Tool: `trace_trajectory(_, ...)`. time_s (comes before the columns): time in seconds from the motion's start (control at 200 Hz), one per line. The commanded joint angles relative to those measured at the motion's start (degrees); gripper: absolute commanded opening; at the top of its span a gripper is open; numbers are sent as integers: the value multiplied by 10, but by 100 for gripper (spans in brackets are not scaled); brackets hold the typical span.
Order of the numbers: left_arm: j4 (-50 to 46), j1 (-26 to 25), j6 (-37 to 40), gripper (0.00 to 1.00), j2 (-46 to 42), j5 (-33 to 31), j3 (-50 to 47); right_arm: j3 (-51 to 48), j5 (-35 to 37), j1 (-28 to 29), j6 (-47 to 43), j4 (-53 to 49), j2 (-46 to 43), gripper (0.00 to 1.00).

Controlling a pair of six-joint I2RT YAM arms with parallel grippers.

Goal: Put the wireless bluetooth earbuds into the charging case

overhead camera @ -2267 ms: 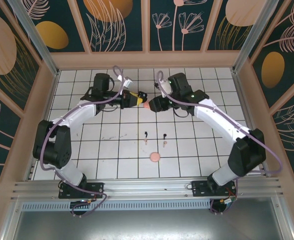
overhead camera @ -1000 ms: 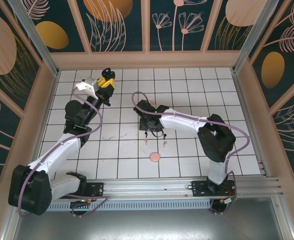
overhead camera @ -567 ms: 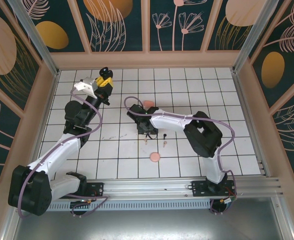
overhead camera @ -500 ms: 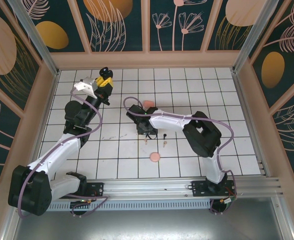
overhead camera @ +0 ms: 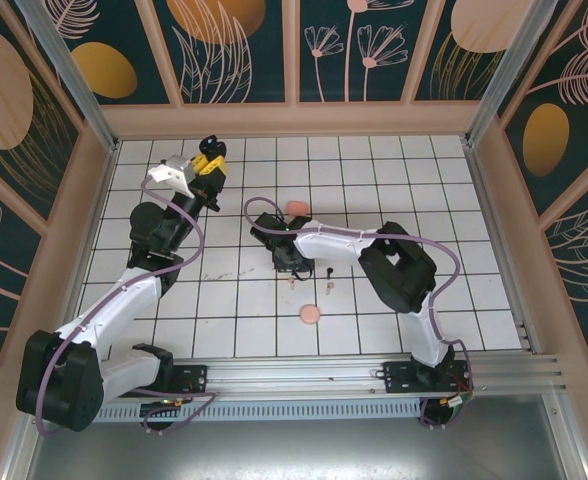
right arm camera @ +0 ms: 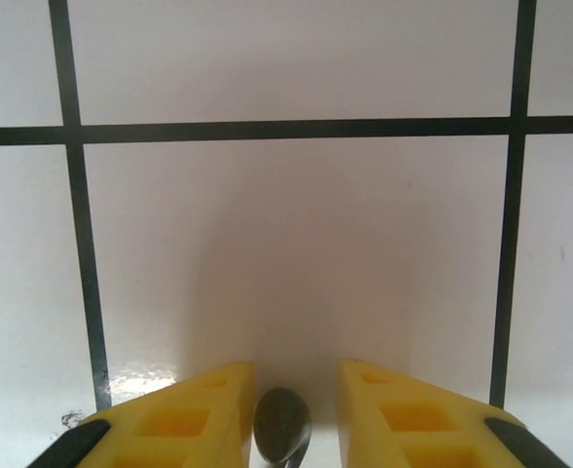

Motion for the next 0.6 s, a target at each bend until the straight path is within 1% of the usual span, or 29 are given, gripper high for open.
trace_trajectory(0.0,28,4,-11,0,-9,10,-3,14,6,6,-5,-2,15,25)
trace_trajectory(0.195,27,3,-13,0,-10,10,-2,9,4,6,-34,13,14,19)
trace_trajectory(0.275,26,3,-13,0,-11,10,-3,7,5,6,-52,20,13,18)
trace_trajectory(0.435,25,4,-14,0,-11,13,-5,11,19,6,-114,35,8,17)
trace_trajectory(0.596,25,3,-16,0,-10,17,-4,35,34,3,-185,36,8,16)
